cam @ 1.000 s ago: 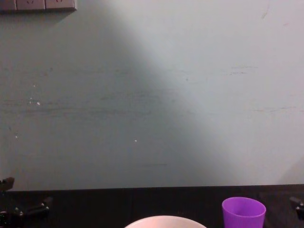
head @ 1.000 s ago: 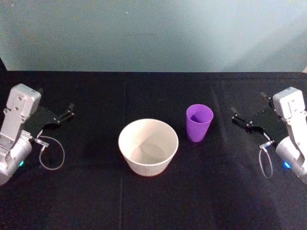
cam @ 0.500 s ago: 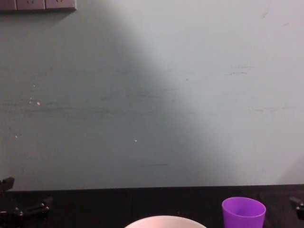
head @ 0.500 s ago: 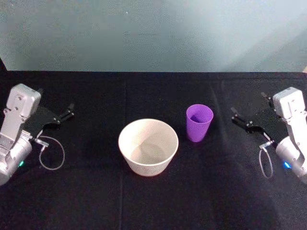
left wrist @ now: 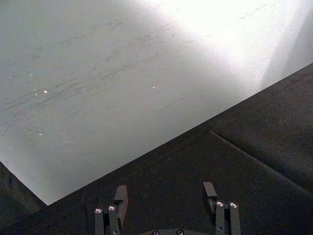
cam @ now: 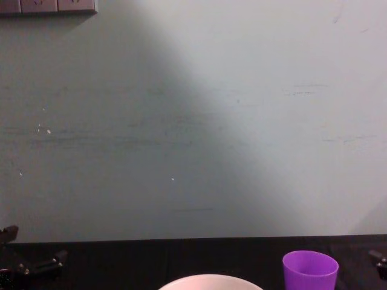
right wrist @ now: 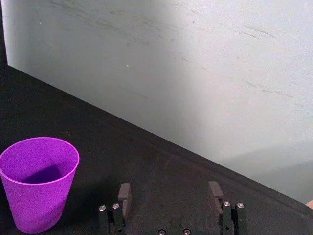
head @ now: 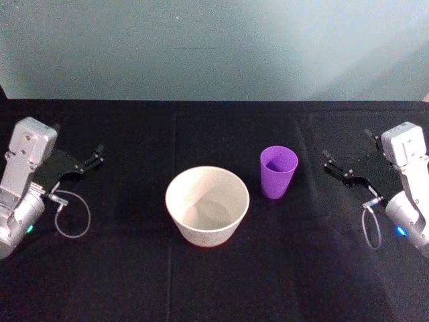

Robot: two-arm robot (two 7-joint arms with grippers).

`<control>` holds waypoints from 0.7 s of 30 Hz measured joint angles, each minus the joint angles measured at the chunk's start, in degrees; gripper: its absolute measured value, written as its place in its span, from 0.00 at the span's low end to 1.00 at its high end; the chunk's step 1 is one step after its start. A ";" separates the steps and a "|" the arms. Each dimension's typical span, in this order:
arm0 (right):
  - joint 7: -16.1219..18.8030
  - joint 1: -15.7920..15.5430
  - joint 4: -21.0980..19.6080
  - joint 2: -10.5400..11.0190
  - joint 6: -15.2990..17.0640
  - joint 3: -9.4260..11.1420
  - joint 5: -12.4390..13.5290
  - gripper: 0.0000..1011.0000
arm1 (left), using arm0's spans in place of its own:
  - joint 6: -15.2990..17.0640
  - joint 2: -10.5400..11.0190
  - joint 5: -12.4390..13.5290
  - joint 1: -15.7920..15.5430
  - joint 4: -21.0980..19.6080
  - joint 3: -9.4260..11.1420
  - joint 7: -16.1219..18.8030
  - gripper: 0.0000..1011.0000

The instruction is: Pick up the cup and pour the mung beans from the cup into the bowl.

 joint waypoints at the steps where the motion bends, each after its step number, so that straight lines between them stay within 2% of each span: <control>1: 0.00 0.00 0.00 0.00 0.00 0.00 0.00 0.99 | 0.00 0.00 0.00 0.00 0.00 0.00 0.00 0.99; 21: 0.00 0.00 0.00 0.00 0.00 0.00 0.00 0.99 | 0.00 0.00 0.00 0.00 0.00 0.00 0.00 0.99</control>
